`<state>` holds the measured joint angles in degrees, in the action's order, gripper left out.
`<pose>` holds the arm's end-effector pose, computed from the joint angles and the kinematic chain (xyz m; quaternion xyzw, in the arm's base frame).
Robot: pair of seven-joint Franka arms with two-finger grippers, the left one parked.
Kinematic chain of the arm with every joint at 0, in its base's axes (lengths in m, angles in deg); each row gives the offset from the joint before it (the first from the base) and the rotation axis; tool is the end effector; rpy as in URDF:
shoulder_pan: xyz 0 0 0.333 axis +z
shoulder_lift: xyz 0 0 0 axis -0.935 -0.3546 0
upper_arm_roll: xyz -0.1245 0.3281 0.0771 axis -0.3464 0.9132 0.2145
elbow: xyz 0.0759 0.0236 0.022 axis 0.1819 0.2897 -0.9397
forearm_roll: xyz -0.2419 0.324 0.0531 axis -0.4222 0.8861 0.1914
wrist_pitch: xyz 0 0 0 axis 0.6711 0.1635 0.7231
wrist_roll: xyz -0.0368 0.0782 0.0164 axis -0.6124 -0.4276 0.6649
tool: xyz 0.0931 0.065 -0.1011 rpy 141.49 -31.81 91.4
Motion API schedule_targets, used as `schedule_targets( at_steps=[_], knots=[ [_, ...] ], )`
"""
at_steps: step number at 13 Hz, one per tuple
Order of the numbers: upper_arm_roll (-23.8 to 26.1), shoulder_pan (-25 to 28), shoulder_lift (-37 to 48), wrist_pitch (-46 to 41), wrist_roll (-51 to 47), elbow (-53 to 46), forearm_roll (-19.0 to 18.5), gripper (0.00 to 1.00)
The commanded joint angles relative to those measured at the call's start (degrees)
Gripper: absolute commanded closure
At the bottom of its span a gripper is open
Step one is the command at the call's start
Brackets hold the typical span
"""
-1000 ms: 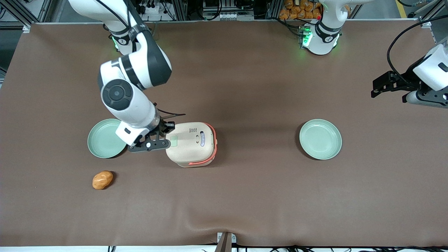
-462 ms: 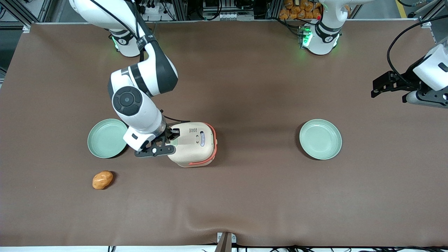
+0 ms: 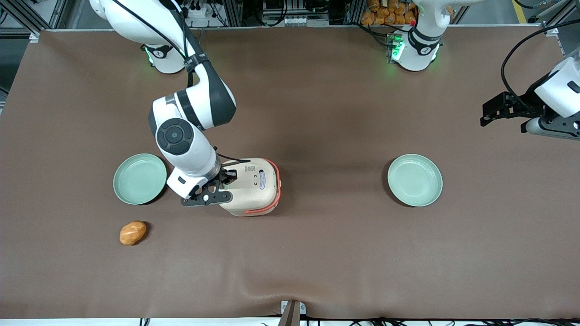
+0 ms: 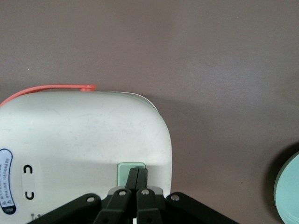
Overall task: Press rice cooker button with right arm
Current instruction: 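Press the pale green button on the rice cooker with the closed right gripper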
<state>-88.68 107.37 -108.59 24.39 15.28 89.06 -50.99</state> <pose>0.6565 0.3352 0.3583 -0.9981 -0.0616 0.0023 0.0010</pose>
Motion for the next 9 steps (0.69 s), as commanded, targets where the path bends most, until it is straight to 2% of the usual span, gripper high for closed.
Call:
schedule_targets(
  at_steps=[1,9],
  knots=[
    [-0.6,1.3,-0.6,-0.2,-0.7,-0.6,0.9,1.00],
    [-0.7,1.1,-0.6,-0.3,-0.8,-0.1,0.8,1.00]
  ],
)
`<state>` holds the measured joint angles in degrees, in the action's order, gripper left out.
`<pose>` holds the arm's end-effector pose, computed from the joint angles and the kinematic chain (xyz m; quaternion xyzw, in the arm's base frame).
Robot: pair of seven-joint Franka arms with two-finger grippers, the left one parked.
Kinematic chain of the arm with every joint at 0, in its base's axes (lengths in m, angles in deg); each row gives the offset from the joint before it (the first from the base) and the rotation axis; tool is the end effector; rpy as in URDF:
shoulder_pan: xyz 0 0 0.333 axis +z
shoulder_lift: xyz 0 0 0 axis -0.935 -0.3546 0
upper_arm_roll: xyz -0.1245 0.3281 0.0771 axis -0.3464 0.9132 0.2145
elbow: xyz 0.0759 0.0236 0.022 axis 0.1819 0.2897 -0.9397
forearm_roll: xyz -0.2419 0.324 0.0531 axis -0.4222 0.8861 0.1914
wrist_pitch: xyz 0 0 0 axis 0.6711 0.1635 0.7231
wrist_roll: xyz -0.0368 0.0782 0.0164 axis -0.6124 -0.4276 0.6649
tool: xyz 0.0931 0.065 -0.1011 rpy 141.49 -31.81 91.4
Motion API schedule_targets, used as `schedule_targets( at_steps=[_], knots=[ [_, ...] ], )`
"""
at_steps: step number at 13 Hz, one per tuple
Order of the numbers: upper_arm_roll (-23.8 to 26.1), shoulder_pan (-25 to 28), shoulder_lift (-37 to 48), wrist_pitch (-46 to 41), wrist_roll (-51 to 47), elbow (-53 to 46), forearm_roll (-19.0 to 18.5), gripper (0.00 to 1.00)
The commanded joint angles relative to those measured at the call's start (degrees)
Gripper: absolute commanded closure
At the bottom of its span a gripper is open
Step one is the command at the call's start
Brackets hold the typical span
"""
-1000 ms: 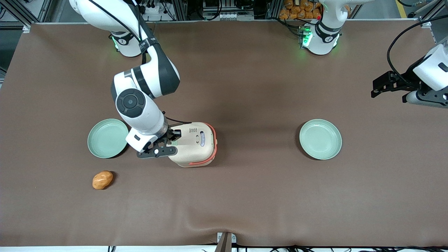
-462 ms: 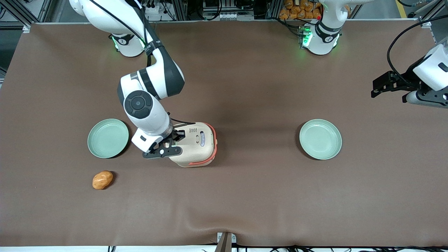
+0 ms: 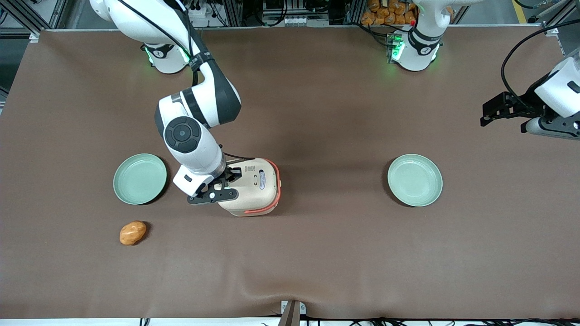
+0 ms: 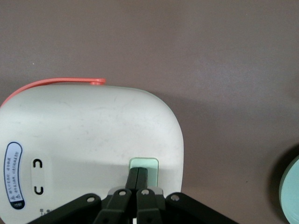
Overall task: Press rice cooker button with right arm
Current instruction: 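Press the pale green button on the rice cooker with the closed right gripper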
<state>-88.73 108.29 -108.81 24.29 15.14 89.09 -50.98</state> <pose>0.6510 0.3451 0.3552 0.9977 0.0679 -0.0049 0.0006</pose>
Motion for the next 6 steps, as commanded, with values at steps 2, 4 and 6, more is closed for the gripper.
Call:
schedule_targets(
  at_steps=[2,4,6],
  knots=[
    [-0.6,-0.1,-0.3,-0.2,-1.7,0.4,0.8,1.00],
    [-0.6,0.0,-0.4,-0.1,-3.3,0.4,0.8,1.00],
    [-0.6,0.0,-0.4,0.0,-3.4,0.5,0.8,1.00]
  ],
)
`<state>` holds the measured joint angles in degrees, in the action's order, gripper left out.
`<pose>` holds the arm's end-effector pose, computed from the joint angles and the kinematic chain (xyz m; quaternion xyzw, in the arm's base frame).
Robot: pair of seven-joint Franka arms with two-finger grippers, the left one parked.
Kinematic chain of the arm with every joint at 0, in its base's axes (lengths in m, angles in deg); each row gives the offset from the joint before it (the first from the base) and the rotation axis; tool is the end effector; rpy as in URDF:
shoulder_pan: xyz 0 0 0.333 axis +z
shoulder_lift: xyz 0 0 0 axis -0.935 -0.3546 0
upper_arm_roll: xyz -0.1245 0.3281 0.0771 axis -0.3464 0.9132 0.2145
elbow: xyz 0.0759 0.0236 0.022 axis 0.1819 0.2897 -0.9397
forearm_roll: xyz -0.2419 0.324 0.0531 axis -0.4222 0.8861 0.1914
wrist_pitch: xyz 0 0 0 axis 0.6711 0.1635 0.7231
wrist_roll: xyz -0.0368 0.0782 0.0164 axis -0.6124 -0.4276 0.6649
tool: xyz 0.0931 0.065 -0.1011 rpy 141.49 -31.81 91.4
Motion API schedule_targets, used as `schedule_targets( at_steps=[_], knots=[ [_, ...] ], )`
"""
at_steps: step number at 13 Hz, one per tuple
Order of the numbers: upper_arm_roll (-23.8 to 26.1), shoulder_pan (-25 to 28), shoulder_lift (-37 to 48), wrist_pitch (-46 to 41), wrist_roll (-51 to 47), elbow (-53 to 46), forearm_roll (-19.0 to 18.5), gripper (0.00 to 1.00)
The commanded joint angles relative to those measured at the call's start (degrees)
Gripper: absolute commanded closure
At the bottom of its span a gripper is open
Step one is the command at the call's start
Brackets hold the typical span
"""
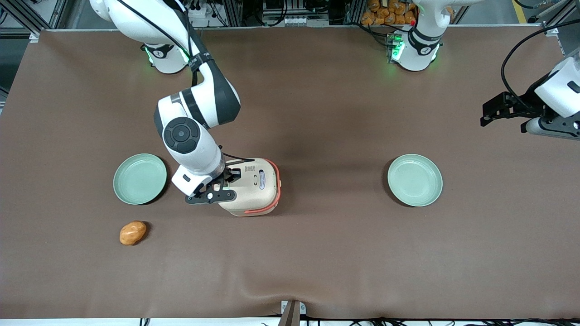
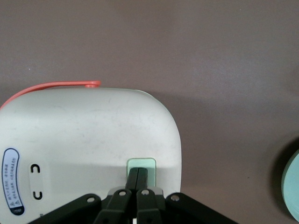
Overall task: Press rice cooker button with right arm
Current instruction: 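Press the pale green button on the rice cooker with the closed right gripper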
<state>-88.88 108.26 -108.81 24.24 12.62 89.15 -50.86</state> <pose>0.6515 0.3433 0.3548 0.9990 0.0441 -0.0057 0.0007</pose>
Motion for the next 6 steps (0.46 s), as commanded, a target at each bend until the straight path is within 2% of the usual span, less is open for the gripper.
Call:
schedule_targets(
  at_steps=[1,6],
  knots=[
    [-0.5,-0.1,-0.4,0.1,-0.8,0.5,0.6,1.00],
    [-0.6,-0.4,-1.6,0.6,-0.9,0.5,0.6,1.00]
  ],
)
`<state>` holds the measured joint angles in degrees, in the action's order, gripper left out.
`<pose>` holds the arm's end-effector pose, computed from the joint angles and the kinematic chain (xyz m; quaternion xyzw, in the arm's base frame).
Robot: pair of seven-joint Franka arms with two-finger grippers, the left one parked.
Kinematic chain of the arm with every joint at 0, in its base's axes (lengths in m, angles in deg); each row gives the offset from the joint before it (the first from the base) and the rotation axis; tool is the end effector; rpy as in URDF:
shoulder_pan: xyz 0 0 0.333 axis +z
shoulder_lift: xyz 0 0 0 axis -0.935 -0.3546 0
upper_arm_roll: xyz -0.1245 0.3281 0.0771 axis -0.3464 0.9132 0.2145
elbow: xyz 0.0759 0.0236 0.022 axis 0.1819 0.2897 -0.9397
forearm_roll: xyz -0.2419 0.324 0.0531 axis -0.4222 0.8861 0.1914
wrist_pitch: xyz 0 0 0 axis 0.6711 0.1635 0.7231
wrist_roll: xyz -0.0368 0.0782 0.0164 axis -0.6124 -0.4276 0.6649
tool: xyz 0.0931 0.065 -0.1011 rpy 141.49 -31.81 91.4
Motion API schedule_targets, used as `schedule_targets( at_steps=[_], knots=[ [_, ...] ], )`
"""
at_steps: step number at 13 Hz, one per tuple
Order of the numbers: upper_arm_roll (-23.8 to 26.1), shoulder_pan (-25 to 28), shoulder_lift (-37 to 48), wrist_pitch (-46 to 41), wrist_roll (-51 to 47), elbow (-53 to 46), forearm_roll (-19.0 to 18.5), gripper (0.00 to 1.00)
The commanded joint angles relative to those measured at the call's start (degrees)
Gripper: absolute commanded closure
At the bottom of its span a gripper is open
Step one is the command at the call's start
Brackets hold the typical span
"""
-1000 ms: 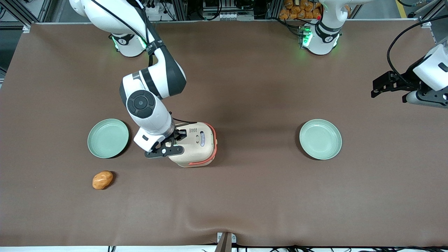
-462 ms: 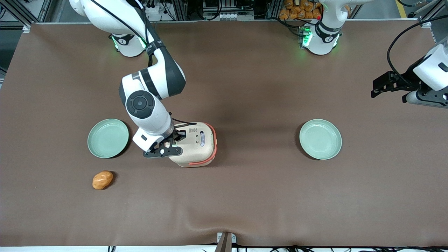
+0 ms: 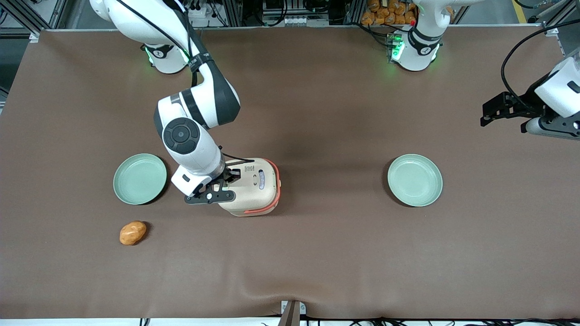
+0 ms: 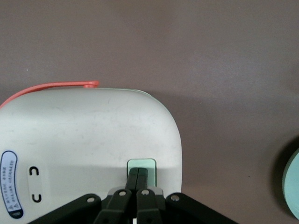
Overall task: Press rice cooker button with right arm
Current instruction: 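Press the pale green button on the rice cooker with the closed right gripper, then lift the right gripper off the button as the cooker lid pops open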
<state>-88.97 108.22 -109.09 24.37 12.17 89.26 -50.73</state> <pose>0.6521 0.3421 0.3507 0.9992 0.0385 -0.0076 0.0016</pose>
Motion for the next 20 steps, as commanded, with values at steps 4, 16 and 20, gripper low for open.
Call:
schedule_targets(
  at_steps=[4,16,20],
  knots=[
    [-0.6,-0.3,-2.0,1.8,-0.5,1.4,0.5,1.00],
    [-0.2,0.5,4.1,-1.0,-2.4,-0.5,2.7,0.94],
    [-0.7,-0.2,9.7,-5.6,-2.0,-0.6,2.7,0.78]
  ],
)
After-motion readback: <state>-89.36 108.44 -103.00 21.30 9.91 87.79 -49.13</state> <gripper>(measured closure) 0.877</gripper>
